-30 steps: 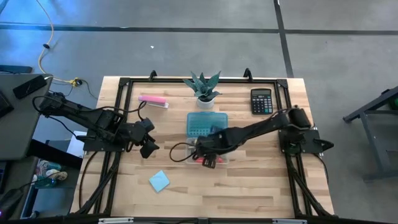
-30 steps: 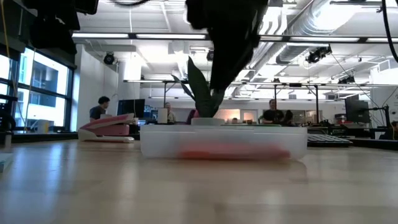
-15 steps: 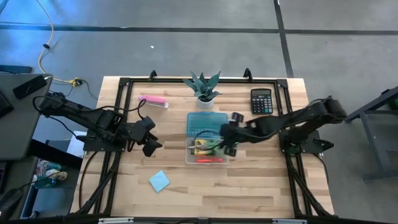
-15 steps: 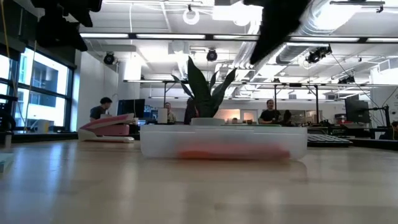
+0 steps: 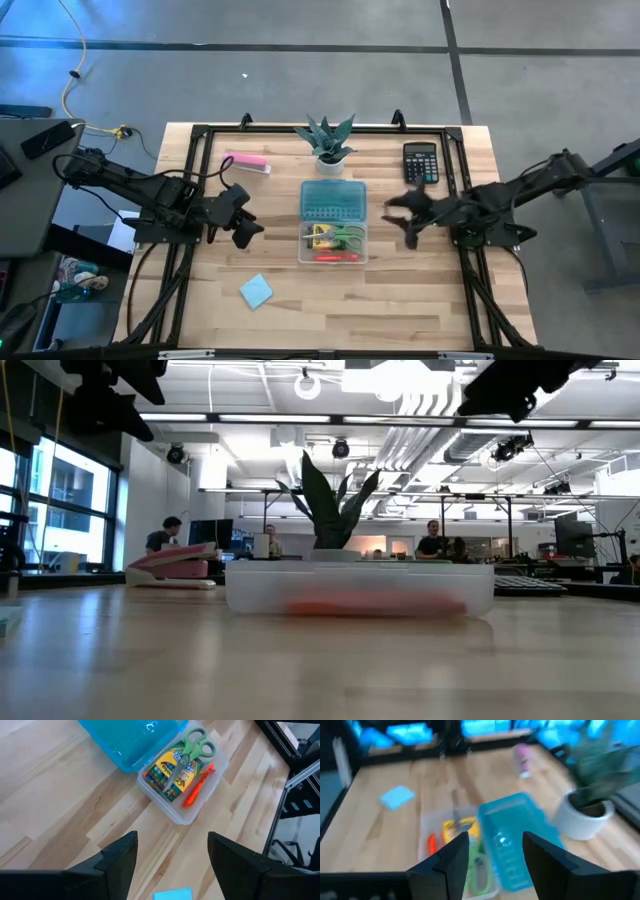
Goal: Pack school essentials
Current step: Put the blue sticky note into the supply box
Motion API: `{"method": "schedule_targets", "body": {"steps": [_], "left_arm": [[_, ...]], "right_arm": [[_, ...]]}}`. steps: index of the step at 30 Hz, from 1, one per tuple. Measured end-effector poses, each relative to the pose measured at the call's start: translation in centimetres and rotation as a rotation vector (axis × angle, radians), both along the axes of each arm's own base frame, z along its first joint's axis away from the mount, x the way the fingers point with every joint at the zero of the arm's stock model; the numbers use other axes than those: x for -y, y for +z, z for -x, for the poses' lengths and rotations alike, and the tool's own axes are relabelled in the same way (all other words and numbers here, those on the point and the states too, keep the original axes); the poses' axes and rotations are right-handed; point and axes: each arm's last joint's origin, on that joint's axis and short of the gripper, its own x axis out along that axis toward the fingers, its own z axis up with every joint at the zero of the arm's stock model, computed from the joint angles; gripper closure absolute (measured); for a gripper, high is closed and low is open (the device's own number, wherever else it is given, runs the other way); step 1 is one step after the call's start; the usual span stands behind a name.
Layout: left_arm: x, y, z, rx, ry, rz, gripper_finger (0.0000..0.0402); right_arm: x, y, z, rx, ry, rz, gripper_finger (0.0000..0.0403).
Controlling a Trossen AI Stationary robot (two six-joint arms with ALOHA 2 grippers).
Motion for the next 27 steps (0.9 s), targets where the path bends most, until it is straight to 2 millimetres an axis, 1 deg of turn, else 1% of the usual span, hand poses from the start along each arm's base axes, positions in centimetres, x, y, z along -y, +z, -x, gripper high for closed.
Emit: {"method": "schedule_targets", "body": {"steps": [5,7,9,15,19,25,27], "left_arm": [[0.0,0.0,0.0,0.001,0.000,0.000,0.0172],[0.0,0.0,0.0,0.001,0.000,0.001,0.0172],[0.0,0.0,0.0,0.000,-0.002,0.006,0.0172],[0.6,0.0,0.1,0.004,-0.005,0.043,0.0172],[1.2,0.0,0.2,0.007,-0.018,0.055,0.0172],[2.3,-0.4,0.1,-0.012,-0.028,0.053,0.0172],[2.7,-0.7,-0.1,-0.032,-0.039,0.051,0.0172]], "right_arm": [[1.3,-0.3,3.1,0.165,-0.023,-0.050,0.0229],[1.6,-0.9,4.0,0.221,-0.021,-0.065,0.0229],[1.9,-1.9,4.7,0.271,-0.018,-0.076,0.0229],[2.5,-5.3,6.1,0.406,-0.028,-0.120,0.0229],[2.8,-7.4,6.8,0.465,-0.034,-0.141,0.0229],[3.2,-10.2,7.4,0.495,-0.100,-0.159,0.0229],[3.3,-10.5,7.6,0.480,-0.122,-0.151,0.0229]]}}
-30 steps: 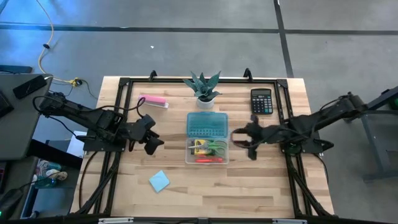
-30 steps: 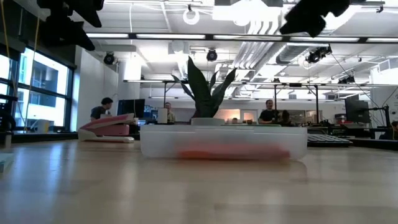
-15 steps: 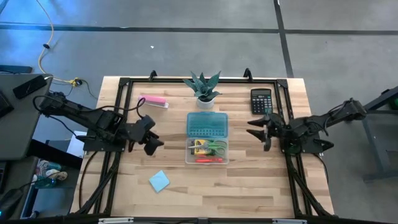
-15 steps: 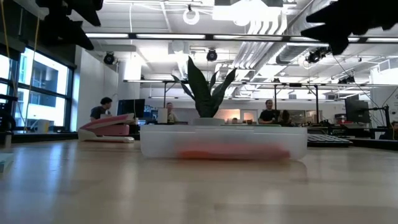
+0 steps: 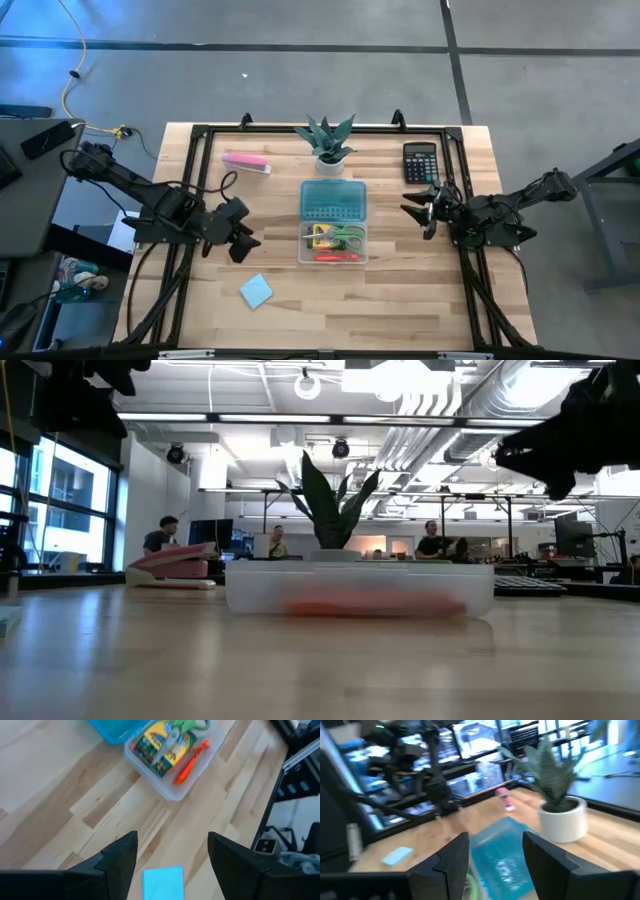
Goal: Pack school essentials
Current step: Put the blue sticky note into the supply box
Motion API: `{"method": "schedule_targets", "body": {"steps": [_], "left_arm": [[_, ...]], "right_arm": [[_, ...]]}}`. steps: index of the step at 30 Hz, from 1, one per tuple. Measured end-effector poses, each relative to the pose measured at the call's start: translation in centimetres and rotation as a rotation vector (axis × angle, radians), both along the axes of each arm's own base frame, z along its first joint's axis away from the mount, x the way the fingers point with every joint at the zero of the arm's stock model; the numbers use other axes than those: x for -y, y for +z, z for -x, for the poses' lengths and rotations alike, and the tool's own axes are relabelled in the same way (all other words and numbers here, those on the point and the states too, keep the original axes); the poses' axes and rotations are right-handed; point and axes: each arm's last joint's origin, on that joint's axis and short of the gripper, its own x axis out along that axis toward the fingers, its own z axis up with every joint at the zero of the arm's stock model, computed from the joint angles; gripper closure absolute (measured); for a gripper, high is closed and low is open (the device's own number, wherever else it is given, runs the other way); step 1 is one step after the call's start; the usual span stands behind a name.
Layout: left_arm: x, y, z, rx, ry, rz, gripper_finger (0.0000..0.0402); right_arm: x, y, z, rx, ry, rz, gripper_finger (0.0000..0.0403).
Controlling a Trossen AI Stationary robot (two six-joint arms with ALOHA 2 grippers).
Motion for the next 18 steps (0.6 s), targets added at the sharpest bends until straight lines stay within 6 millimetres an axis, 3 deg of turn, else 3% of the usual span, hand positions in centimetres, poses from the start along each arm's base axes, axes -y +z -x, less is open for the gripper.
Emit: {"method": "schedule_targets", "body": {"steps": [8,18], "left_arm": [[1.6,-1.3,-0.7,-0.069,-0.041,-0.011,0.0172],[3.4,-2.0,-0.6,-0.128,-0.111,0.047,0.0172]], "right_arm": [[0.6,-0.1,0.5,-0.038,-0.201,0.085,0.0229],[0.7,-0.3,0.5,-0.083,-0.203,0.160,0.0229]]}}
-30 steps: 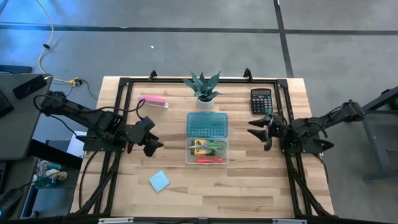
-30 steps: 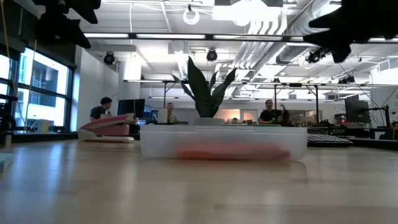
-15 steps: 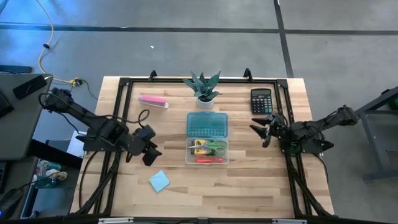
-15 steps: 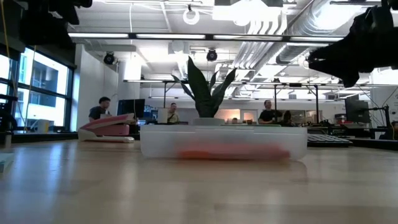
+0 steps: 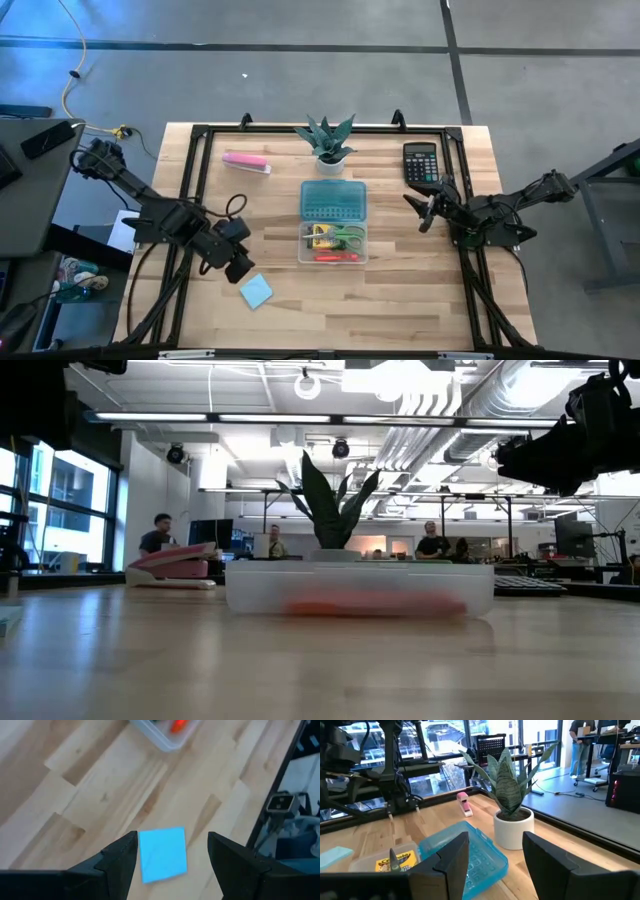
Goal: Pack school essentials
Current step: Put the blue sticky note into the supply box
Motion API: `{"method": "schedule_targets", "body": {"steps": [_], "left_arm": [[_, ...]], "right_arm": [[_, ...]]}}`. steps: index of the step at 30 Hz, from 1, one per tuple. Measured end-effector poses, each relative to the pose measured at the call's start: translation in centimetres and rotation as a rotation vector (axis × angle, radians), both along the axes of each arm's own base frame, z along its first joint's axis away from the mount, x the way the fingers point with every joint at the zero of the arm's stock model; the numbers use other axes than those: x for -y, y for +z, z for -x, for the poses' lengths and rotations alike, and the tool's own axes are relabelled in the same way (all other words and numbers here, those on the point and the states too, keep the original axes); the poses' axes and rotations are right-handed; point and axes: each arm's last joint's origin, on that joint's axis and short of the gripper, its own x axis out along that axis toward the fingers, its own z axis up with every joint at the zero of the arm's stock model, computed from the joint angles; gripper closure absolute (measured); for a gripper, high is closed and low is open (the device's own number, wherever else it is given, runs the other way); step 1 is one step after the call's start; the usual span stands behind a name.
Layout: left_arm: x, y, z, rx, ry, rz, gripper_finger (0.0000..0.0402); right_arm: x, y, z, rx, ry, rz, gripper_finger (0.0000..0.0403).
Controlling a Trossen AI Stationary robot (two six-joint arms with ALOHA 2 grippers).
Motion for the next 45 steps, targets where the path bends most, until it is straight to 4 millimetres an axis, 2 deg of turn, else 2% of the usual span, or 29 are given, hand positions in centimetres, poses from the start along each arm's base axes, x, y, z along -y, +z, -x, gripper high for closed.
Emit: {"method": "schedule_targets", "body": {"steps": [14,22,33,39,45], "left_arm": [[0.9,0.0,0.4,-0.017,-0.150,0.015,0.0172],[1.2,0.5,-0.2,0.054,-0.176,0.042,0.0172],[2.4,5.0,-1.1,0.109,-0.322,0.009,0.0201],[3.6,4.5,-2.3,0.043,-0.304,-0.023,0.0218],[5.5,1.7,-3.8,-0.057,-0.262,-0.078,0.0231]], "right_arm": [[0.0,0.0,0.0,0.000,0.001,0.000,0.0229],[0.0,0.0,0.0,0.000,0.002,0.000,0.0229],[0.0,0.0,0.0,0.000,0.002,0.000,0.0229],[0.0,0.0,0.0,0.000,0.002,0.000,0.0229],[0.0,-0.1,0.0,-0.008,0.003,0.003,0.0229]]}}
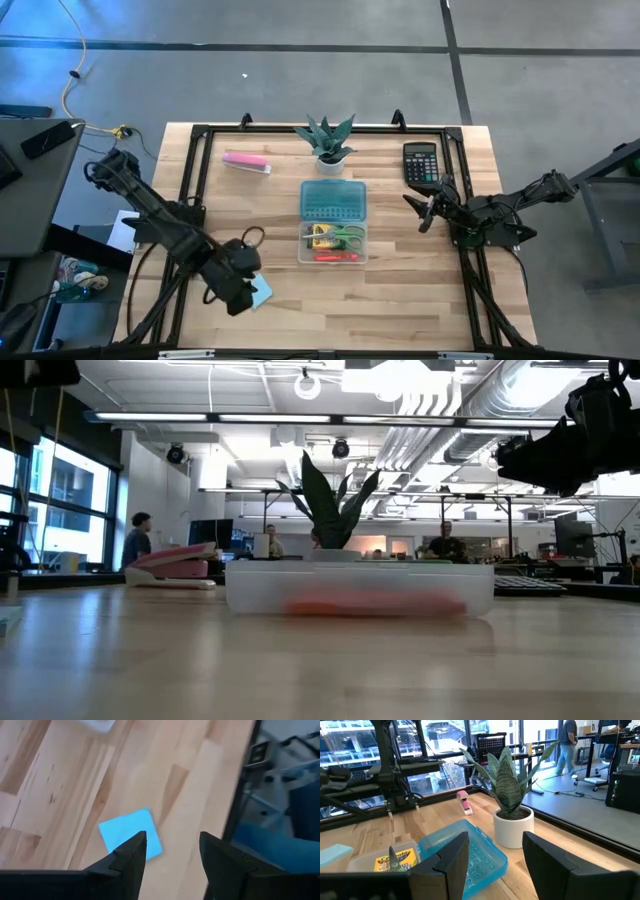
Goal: Pack school essentials
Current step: Put the blue sticky note into the supply box
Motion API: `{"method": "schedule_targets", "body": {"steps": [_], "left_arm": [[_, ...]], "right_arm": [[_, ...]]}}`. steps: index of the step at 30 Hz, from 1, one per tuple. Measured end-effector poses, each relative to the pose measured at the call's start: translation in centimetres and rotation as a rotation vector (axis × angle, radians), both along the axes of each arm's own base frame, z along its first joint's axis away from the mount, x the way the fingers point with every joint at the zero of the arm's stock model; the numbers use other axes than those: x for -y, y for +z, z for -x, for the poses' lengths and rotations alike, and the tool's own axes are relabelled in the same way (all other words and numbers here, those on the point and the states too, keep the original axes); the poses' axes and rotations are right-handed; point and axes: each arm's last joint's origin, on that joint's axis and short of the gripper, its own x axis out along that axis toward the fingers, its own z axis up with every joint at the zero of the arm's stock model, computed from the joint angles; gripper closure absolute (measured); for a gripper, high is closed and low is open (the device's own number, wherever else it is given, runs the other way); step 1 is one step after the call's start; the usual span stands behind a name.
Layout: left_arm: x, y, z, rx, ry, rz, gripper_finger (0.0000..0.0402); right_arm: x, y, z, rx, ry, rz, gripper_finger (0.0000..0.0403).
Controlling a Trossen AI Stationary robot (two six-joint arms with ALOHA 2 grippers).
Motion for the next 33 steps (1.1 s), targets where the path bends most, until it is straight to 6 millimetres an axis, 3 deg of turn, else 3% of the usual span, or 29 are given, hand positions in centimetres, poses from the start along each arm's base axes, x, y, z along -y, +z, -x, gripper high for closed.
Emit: {"method": "schedule_targets", "body": {"steps": [6,9,21,33], "left_arm": [[1.7,-3.2,-1.4,-0.090,0.058,-0.037,0.0235],[2.1,-4.6,-2.0,-0.129,0.090,-0.034,0.0218],[3.1,-7.7,-2.6,-0.221,0.100,-0.077,0.0014],[3.1,-11.1,-3.5,-0.325,0.194,-0.123,0.0002]], "right_arm": [[0.0,-0.1,0.0,-0.010,0.000,0.003,0.0229],[0.0,-0.1,0.0,-0.013,0.000,0.005,0.0229],[0.0,-0.1,0.0,-0.017,0.000,0.006,0.0229],[0.0,-0.1,0.0,-0.017,-0.001,0.006,0.0229]]}}
